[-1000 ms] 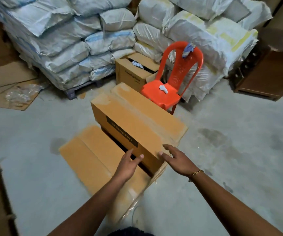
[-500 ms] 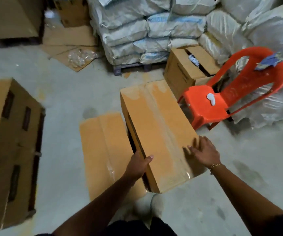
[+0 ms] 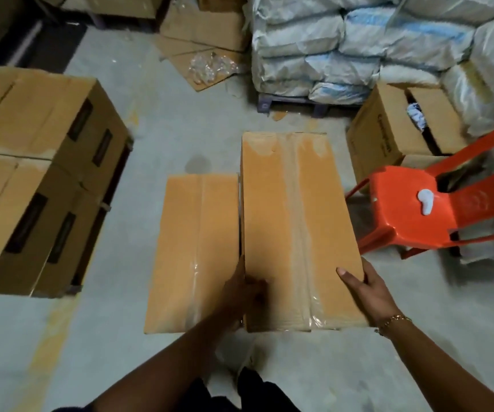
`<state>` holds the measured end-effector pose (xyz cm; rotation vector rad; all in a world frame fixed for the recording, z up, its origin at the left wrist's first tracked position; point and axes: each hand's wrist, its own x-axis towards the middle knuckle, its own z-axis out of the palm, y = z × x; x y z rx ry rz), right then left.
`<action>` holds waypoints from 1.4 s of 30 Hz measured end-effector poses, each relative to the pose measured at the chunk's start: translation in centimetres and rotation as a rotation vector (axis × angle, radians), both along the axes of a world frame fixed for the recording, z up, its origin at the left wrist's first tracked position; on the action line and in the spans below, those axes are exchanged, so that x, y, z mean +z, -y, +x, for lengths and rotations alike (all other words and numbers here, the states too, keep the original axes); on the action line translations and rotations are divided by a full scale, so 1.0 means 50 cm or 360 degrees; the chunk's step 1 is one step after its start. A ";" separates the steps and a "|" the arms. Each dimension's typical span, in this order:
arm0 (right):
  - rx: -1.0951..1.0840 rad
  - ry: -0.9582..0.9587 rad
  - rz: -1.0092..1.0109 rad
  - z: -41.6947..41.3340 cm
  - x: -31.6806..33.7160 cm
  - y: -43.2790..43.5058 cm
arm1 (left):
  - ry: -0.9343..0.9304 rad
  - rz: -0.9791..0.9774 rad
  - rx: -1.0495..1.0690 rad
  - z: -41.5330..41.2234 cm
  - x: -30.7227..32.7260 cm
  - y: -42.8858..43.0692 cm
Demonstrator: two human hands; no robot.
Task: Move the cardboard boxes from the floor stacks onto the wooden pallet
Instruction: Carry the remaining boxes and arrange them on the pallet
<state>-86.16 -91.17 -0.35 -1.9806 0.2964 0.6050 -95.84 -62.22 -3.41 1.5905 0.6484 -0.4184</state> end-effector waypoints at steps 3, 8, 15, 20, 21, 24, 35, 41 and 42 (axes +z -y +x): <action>0.0062 0.0114 0.0099 -0.003 0.020 -0.039 | 0.0104 -0.0031 0.0144 -0.022 0.015 -0.035; 0.0215 0.0206 0.0226 -0.004 0.058 -0.182 | 0.0350 -0.0121 0.0516 -0.087 0.068 -0.127; 0.0505 0.0252 0.0309 -0.062 0.091 -0.485 | 0.0450 0.0156 0.0866 -0.244 0.141 -0.348; 0.0679 0.0210 0.0333 -0.190 0.099 -0.726 | 0.0438 0.0291 0.1035 -0.423 0.159 -0.552; 0.0714 0.0209 0.0351 -0.220 0.104 -0.774 | 0.0434 0.0301 0.1074 -0.459 0.162 -0.592; 0.0777 0.0167 0.0406 -0.303 0.109 -0.913 | 0.0419 0.0308 0.1200 -0.566 0.170 -0.703; 0.1102 0.0049 0.0447 -0.463 0.087 -1.323 | 0.0347 0.0361 0.1480 -0.801 0.178 -1.015; 0.1164 0.0005 0.0466 -0.496 0.062 -1.563 | 0.0277 0.0397 0.1554 -0.838 0.156 -1.231; 0.1177 -0.0008 0.0476 -0.497 0.058 -1.605 | 0.0267 0.0396 0.1565 -0.841 0.153 -1.270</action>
